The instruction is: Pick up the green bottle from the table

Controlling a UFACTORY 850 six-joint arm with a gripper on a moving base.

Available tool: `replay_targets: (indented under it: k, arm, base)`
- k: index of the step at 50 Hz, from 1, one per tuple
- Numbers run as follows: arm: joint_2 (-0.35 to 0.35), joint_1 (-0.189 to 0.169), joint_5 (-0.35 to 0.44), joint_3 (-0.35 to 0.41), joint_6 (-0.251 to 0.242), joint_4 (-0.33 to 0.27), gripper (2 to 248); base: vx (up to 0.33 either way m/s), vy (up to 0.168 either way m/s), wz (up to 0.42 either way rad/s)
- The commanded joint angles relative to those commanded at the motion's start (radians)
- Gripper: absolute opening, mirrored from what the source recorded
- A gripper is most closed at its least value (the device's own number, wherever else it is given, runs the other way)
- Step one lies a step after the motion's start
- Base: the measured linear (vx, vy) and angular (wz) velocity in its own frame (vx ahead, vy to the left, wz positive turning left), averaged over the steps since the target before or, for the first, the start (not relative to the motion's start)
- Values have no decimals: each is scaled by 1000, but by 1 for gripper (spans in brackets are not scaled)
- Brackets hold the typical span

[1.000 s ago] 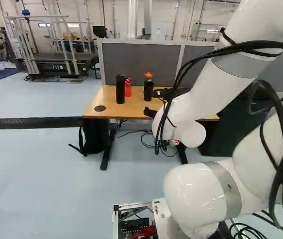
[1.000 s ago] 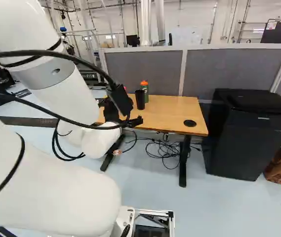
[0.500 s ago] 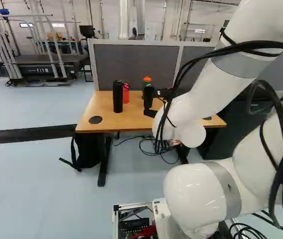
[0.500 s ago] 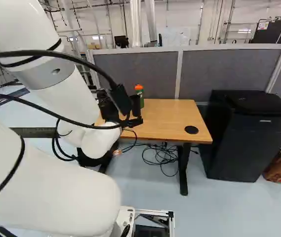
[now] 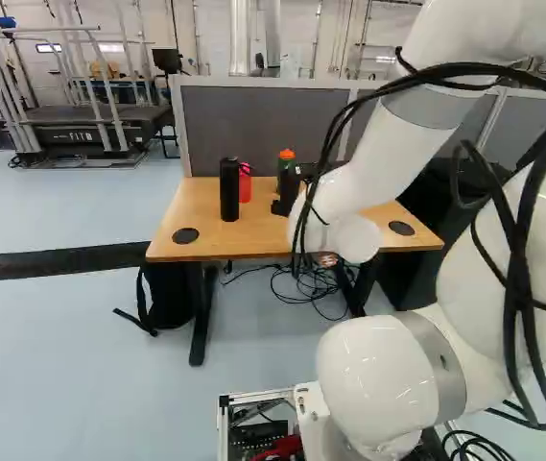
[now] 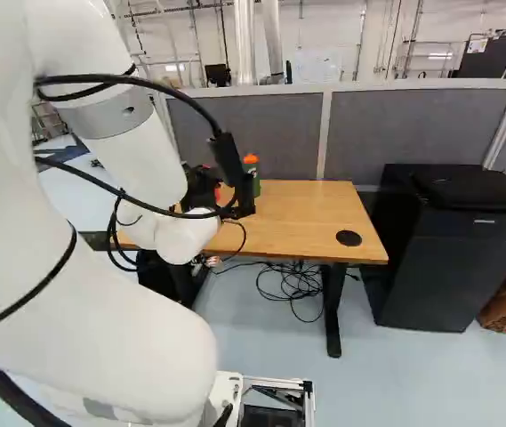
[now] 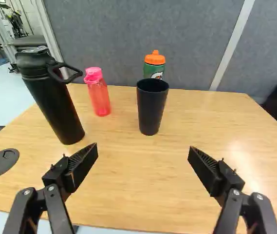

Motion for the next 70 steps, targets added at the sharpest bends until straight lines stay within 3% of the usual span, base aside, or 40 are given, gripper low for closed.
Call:
replay_targets:
  k: [53,70]
  arm:
    - [-163,-3,-1,-262,0,0,247]
    - [-211,-8,-77,-353,0,0,247]
  base:
    - [0,0,0]
    - [0,0,0]
